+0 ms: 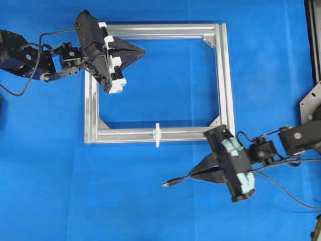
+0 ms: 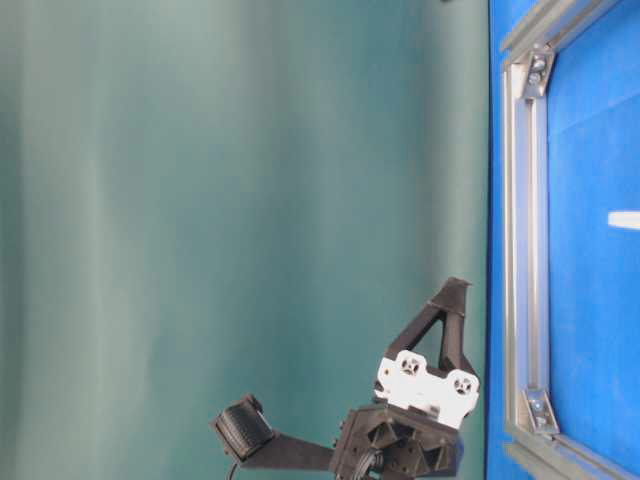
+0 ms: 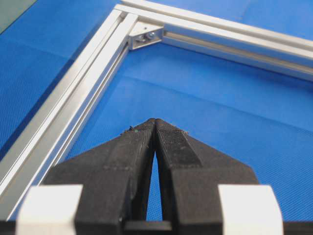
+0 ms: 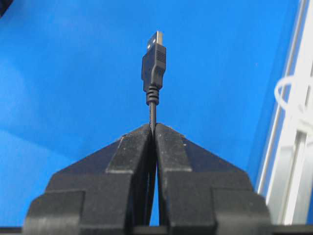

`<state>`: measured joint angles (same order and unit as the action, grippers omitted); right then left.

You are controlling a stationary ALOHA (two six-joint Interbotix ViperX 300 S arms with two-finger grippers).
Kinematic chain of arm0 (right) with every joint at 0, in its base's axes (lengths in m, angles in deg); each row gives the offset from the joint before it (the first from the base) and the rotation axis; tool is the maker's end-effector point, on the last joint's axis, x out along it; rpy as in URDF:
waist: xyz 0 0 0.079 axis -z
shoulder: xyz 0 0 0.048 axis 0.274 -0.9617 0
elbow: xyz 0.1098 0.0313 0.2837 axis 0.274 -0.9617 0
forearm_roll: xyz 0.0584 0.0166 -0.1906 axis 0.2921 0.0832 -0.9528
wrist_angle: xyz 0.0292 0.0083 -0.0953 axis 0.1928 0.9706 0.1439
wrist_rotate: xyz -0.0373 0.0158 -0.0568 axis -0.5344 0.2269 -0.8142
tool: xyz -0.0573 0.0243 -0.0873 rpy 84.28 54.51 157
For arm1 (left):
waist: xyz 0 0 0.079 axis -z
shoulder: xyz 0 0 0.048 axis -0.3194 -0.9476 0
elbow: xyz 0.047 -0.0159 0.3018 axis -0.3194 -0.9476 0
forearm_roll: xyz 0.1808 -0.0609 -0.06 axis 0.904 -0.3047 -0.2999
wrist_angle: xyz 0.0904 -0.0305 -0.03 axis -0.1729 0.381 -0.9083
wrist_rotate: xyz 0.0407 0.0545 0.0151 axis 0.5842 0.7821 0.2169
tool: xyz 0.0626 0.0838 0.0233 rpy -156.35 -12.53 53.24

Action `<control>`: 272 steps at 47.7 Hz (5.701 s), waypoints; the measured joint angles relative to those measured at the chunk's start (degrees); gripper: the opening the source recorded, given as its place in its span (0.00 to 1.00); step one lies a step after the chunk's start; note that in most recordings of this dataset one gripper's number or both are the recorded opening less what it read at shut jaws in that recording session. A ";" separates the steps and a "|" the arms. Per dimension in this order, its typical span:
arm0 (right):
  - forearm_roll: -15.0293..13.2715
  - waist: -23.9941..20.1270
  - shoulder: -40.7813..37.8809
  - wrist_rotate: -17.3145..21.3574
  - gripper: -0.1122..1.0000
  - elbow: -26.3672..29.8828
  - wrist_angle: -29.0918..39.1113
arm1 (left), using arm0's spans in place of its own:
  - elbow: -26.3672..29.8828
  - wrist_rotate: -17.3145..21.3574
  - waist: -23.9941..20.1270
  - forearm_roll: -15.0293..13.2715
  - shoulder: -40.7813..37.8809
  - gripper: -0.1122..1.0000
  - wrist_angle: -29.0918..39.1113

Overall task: Insert the wire through the string loop located in the center.
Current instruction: 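Lift the cable and carry it left toward the white zip-tie loop, then push the USB plug leftward through the white zip-tie loop, then move the open left gripper to the plug emerging past the loop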

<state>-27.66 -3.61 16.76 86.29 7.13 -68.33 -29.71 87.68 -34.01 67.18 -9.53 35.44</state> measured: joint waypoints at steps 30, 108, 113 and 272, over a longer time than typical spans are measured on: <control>0.00 5.80 2.64 0.00 0.08 -3.87 -0.44 | 0.00 0.00 0.35 0.00 0.00 0.10 0.00; 0.09 13.97 0.70 0.00 0.08 -4.39 -2.02 | 0.00 0.00 0.62 0.00 0.00 0.10 0.00; 0.09 13.97 0.70 0.00 0.08 -4.39 -2.02 | 0.00 0.00 0.62 0.00 0.00 0.10 0.00; 0.26 13.97 -10.55 0.00 0.08 7.91 -2.64 | -1.49 -5.54 20.83 0.00 0.88 0.10 1.41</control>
<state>-27.40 10.36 6.21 86.29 15.04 -70.97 -31.20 82.14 -13.18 67.18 -8.65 36.85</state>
